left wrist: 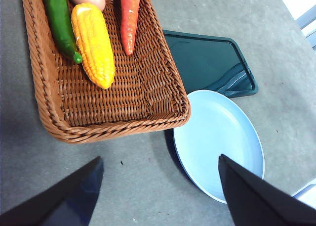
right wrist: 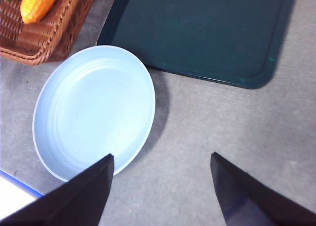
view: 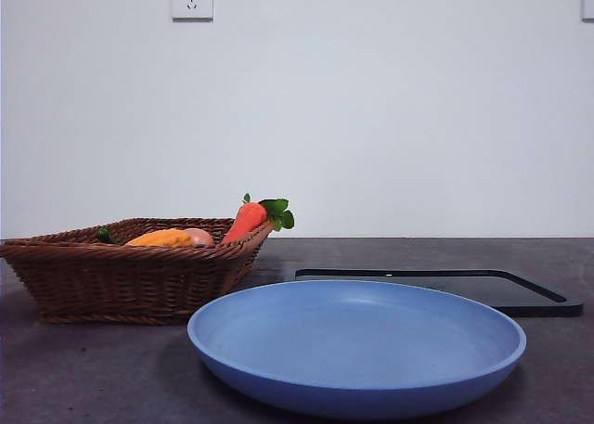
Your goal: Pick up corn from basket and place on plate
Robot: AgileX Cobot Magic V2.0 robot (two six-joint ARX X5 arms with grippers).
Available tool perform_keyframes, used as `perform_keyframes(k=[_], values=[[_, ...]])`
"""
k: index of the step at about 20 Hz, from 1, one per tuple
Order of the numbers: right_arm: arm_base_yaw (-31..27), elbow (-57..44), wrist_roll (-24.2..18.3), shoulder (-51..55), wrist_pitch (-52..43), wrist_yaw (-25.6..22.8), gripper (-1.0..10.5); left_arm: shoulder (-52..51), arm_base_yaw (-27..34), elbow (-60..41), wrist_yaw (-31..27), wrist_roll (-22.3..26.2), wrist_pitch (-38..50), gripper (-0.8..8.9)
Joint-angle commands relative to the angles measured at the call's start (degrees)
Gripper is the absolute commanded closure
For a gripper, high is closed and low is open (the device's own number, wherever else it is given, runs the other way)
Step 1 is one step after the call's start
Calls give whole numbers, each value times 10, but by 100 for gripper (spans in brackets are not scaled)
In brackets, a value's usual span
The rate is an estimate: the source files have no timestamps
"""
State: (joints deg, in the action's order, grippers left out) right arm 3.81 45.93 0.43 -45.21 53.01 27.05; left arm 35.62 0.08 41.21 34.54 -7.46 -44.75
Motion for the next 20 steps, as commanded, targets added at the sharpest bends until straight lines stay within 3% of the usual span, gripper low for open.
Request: perform_keyframes(k=[1,11,20], values=[[16,10,8,-36,-15,2,626,3,-1,9,3,5,7,434],[102,10,10,-262,-141,0,636,3,-1,9,3,5,9,435],[159,10,11,-399,-226,0,671,3,-1,9,3,5,10,435]])
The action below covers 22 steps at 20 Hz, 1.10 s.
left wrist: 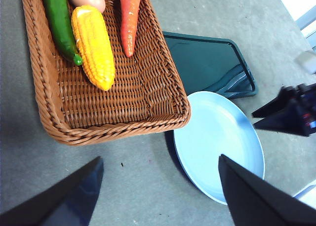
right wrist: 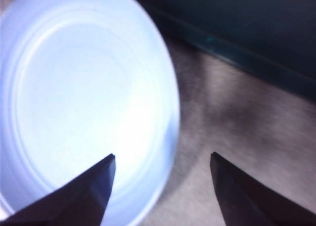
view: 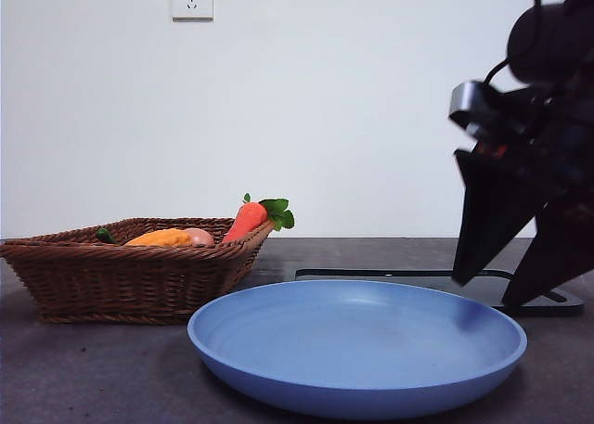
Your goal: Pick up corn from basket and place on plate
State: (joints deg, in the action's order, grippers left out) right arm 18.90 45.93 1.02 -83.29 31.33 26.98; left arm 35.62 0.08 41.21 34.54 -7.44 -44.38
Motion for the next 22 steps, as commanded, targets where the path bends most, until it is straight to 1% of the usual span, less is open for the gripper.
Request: perform_keyframes(k=[1,4,6,7,8,9,11,15,17,19,20,22], values=[[14,10,5,-28,-16,0,685,3,-1,9,3,5,6,435],[20,10,15,-53,-28,0,733,3,-1,9,3,5,6,435],[20,10,19,-64,-32,0,788,3,-1,9,3,5,6,435],[20,10,20,-67,-34,0,833,3,-1,9,3,5,6,435],[20,10,20,-67,-38,0,908,3,-1,9,3,5,6,435],[20,10,20,-67,-43,0,949,3,-1,9,3,5,7,435],[20,10,34,-67,-45,1,943,3,-1,9,3,5,7,435],[19,13,41,-53,-26,2,943,23,-2,17,3,5,7,435],[19,18,41,-29,-7,2,943,47,-7,35,2,5,7,436],[19,28,41,4,22,2,943,78,-21,57,-6,3,28,436],[19,33,40,23,38,2,943,97,-30,71,-14,3,43,436],[16,45,39,62,68,2,943,141,-56,103,-54,3,60,436]])
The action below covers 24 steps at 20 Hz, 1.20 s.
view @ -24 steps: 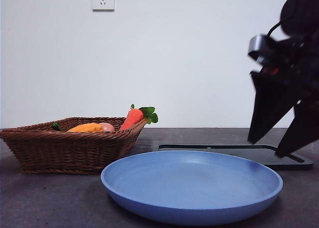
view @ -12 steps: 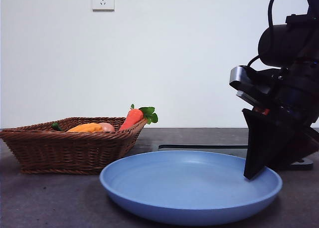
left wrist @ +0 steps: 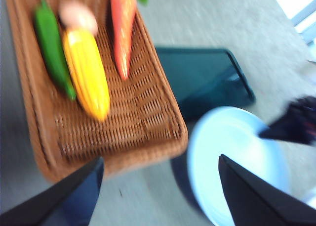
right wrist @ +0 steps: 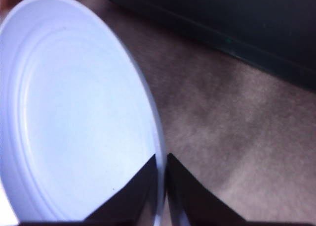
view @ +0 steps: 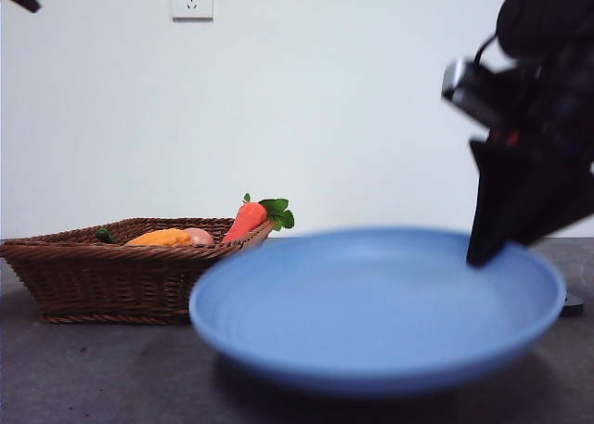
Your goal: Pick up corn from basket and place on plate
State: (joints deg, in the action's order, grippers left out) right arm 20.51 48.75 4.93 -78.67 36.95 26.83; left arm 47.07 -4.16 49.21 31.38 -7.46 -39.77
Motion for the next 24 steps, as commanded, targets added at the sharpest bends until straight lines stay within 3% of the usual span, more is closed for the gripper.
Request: perform_keyframes(k=[1,4,8,15,24], values=[[-2,23,0,35,23,3,943,52,-27,40,-45,3,19,436],[-5,38,1,94,53,3,943,143,-69,101,-137,4,21,436],[-19,51,4,158,86,2,943,283,-114,188,-213,6,17,436],[-28,54,5,222,111,2,943,483,-156,299,-275,23,5,436],[-28,54,5,226,113,2,943,600,-168,309,-315,43,41,436]])
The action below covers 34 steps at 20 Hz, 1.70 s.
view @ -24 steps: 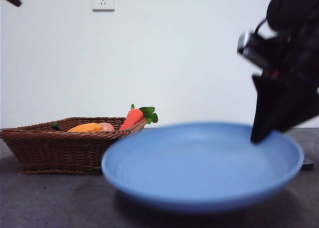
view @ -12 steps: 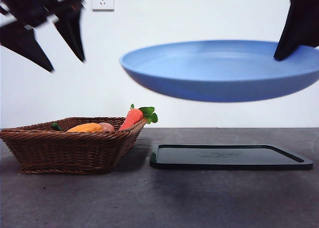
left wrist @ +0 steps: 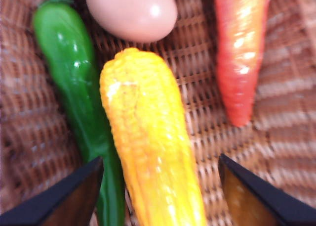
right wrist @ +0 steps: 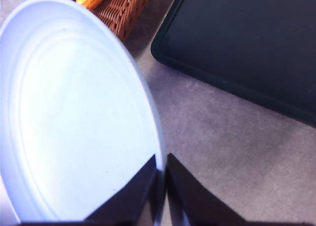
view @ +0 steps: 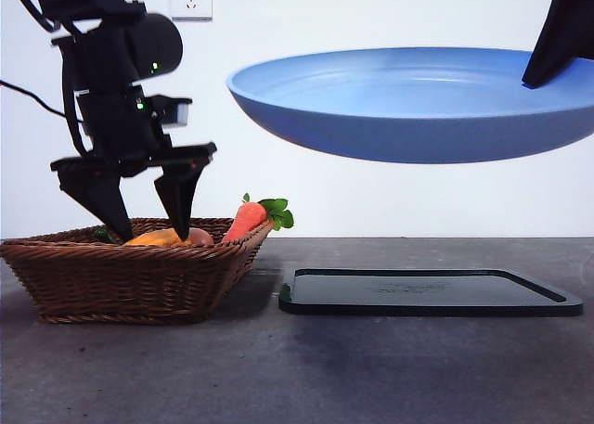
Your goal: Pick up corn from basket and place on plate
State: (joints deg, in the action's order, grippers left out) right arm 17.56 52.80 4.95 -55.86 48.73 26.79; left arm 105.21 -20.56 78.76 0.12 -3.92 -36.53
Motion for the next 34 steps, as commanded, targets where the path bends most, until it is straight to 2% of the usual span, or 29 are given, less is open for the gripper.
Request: perform_keyframes(k=[1,4,8,11,16,22,26,29,34], values=[[1,14,4,-2,-5,2,943,27,-5,13,-2,7,10,436],[1,14,4,-2,-5,2,943,33,-8,13,-2,7,18,442],[1,14,4,-2,-5,2,943,33,-12,13,-2,7,18,549],[1,14,3,-2,-6,2,943,33,-12,13,-2,7,14,559],[1,14,2,-2,-7,2,943,33,-12,13,-2,2,14,648],[1,14,4,-2,-17,2,943,19,-12,28,-2,-2,-2,649],[1,14,13,-3,-29,-4,943,-24,-12,80,5,-2,-53,649],[1,14,45,-30,-57,-35,943,-77,-12,114,59,-15,-76,649],[1,14,107,-133,-156,-42,943,-145,-51,116,233,-28,-95,649]])
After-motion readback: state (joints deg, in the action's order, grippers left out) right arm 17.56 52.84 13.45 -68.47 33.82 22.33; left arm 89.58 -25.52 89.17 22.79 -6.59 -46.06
